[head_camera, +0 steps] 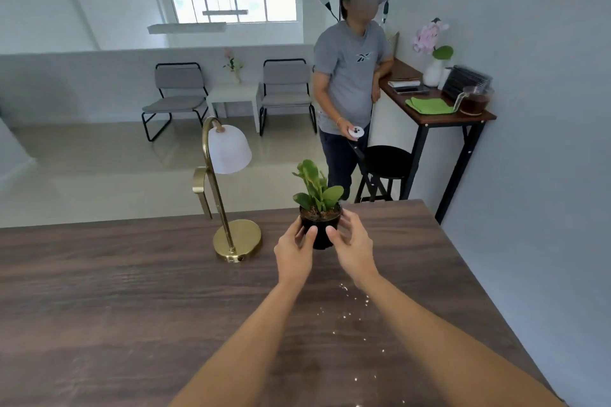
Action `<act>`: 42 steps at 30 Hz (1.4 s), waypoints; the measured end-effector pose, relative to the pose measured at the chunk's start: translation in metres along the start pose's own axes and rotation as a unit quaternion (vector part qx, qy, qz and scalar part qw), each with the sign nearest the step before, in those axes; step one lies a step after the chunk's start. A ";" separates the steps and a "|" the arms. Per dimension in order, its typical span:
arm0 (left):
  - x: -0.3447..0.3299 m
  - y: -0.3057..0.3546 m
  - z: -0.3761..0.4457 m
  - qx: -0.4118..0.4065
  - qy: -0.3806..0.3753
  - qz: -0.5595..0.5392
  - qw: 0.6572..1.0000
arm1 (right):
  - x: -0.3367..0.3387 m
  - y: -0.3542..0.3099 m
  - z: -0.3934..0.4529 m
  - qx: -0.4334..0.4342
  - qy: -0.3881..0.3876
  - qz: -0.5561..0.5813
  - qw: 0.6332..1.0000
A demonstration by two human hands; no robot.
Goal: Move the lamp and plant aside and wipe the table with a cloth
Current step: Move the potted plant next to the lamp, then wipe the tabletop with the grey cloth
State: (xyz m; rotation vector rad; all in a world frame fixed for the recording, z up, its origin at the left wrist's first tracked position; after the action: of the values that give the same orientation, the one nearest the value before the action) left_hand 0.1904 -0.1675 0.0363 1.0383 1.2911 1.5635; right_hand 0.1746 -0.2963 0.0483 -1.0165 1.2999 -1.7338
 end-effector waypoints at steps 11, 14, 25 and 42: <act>0.000 -0.052 0.043 0.042 0.026 0.034 0.998 | -0.046 0.038 0.027 -0.042 -0.013 -0.033 0.998; 0.000 -0.052 0.046 0.035 0.015 0.037 0.999 | -0.045 0.039 0.031 -0.051 -0.013 -0.040 0.998; 0.046 -0.036 0.006 0.026 -0.032 0.174 0.984 | 0.026 0.004 -0.003 -0.044 -0.120 -0.140 0.982; 0.213 -0.075 -0.182 -0.086 -0.044 0.539 0.837 | 0.293 0.072 -0.264 -0.003 -0.151 -0.600 0.786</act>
State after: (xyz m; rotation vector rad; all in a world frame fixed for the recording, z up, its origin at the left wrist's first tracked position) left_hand -0.0405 -0.0106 -0.0431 1.8485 0.4059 2.3237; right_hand -0.1798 -0.4697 -0.0201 -2.3153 0.3462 -2.2202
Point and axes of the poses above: each hand's wrist, its own z-axis towards the middle knuckle, its own x-axis out of the back of the hand, y = z × x, the point moved 1 cm from there along z, towards the middle knuckle, and after that the axes turned 10 degrees about y, right-handed, at the moved point
